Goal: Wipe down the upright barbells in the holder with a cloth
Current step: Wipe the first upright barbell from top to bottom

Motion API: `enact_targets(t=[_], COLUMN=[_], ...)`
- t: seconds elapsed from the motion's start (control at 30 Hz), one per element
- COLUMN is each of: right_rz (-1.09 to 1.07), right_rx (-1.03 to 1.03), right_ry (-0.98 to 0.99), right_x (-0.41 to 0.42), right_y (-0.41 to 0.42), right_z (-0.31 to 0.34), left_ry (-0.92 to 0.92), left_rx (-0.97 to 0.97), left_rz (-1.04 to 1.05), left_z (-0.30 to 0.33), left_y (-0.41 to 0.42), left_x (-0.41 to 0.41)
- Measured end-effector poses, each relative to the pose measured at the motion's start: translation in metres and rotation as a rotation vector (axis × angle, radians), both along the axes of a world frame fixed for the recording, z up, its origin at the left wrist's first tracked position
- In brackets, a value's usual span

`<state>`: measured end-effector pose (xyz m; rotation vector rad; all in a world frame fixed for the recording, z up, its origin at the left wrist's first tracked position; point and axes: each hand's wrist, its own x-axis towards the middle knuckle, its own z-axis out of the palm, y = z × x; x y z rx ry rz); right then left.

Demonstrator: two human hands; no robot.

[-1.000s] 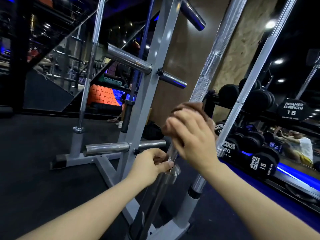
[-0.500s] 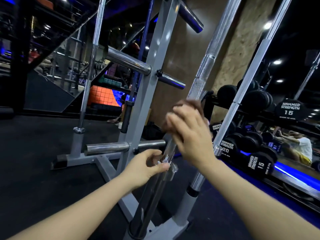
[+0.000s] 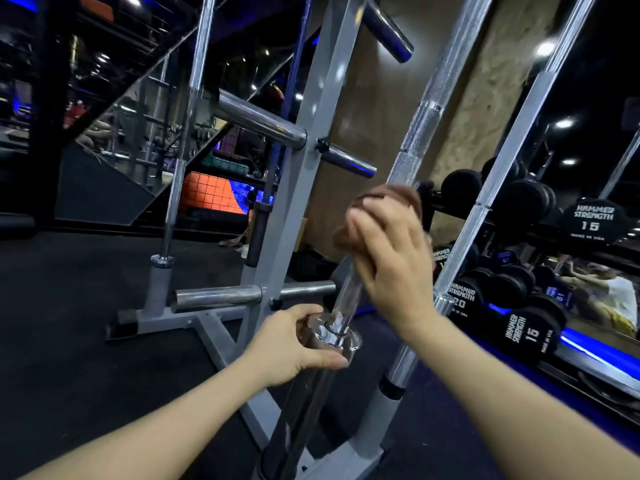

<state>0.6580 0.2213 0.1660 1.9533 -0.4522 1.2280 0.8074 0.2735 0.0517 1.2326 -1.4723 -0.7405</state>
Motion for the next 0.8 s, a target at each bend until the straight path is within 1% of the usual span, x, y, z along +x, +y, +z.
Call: enact_targets(t=[0.1,0.2,0.27,0.37,0.43,0.5,0.57,0.6,0.7,0.73,0.8], right_rz=[0.017,0.01,-0.02,-0.09,-0.124,-0.117,-0.11,-0.115,-0.109,-0.104,-0.157], right_rx=[-0.044,-0.114,-0.106,-0.086,-0.083,-0.061,-0.034,-0.029,-0.086,-0.111,-0.141], right_ry=[0.133,0.274,0.248,0.088,0.055,0.139,0.304,0.377,0.489,0.477,0.362], right_x=[-0.007,-0.012,-0.01,-0.002,0.003,0.005,0.002,0.0,-0.006,-0.006,-0.006], right_y=[0.002,0.01,0.01,0.005,0.008,0.013,0.019,0.02,0.019,0.019,0.017], right_z=[-0.016,0.006,0.03,0.063,0.054,0.019,-0.019,-0.027,-0.006,0.007,0.039], left_ry=[-0.008,-0.004,-0.024,-0.034,-0.04,-0.046,-0.077,-0.086,-0.079,-0.078,-0.1], left_rx=[0.004,0.016,0.009,0.001,0.004,0.007,0.017,0.02,0.046,0.046,0.041], left_rz=[-0.01,-0.015,-0.005,0.021,0.027,0.034,0.035,0.035,0.027,0.027,0.034], left_z=[-0.001,0.002,0.004,0.005,0.004,0.004,0.007,0.008,0.01,0.011,0.011], left_y=[-0.001,0.001,0.001,0.001,-0.002,-0.003,-0.002,-0.001,-0.002,-0.003,-0.003], left_x=[0.001,0.002,0.002,0.002,0.002,0.003,0.002,0.002,0.004,0.004,0.005])
